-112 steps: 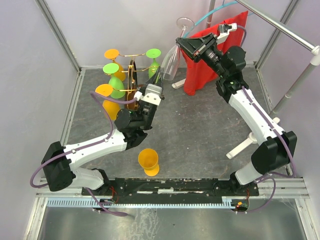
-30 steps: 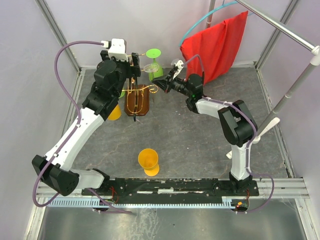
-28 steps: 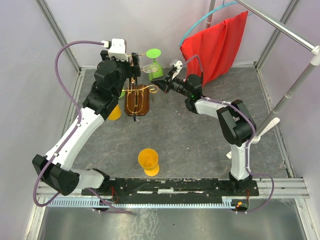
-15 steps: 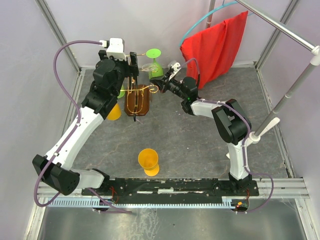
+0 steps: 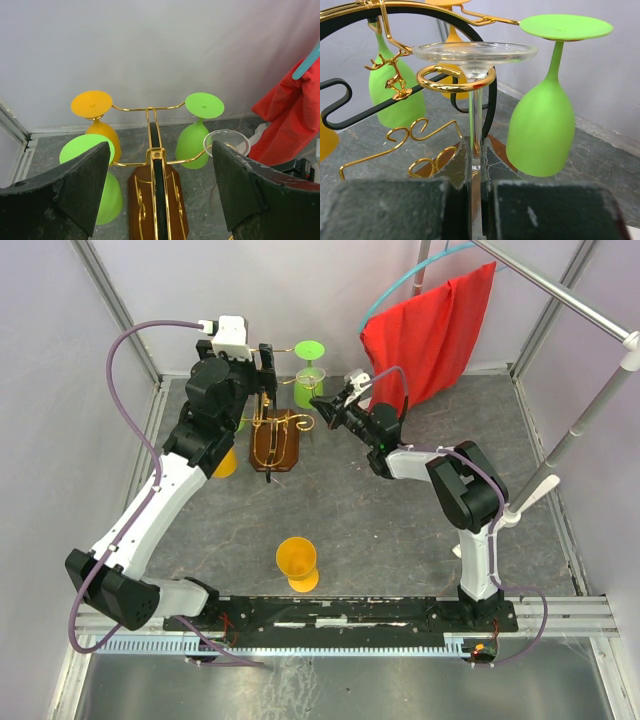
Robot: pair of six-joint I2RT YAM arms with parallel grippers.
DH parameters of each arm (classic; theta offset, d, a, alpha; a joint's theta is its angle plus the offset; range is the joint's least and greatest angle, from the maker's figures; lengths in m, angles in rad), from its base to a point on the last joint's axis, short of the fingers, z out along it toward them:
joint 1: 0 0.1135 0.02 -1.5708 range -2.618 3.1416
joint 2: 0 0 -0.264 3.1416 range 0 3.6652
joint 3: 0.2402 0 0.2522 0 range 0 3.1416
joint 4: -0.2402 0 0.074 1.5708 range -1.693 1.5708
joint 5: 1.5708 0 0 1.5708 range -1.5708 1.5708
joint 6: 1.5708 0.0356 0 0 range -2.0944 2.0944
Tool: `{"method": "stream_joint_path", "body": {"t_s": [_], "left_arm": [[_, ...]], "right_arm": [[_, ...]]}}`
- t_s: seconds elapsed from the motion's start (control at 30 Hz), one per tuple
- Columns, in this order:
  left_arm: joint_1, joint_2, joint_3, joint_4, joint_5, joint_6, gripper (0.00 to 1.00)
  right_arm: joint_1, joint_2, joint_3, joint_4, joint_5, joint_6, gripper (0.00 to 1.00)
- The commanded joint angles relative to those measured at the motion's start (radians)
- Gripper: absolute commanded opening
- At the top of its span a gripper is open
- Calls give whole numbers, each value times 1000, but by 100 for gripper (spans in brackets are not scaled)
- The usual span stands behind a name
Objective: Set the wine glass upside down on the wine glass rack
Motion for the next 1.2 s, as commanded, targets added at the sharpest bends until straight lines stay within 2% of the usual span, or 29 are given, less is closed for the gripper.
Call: {"method": "stream_joint_path", "body": {"t_s": [0.0,0.83,1.03,1.17], "left_arm": [[9,-11,7,45,23,-12,89],[15,-62,-57,40,18,-34,92],[16,-60,-61,41,24,-35,92],[16,-56,-62,40,28,-39,92]], "right_arm": [[-3,-71,-46,71,10,-17,1],[26,-141,-112,71,9,-48,3],[37,-141,-111,76,12,-60,15],[42,-145,-123,75,16,-73,30]]}}
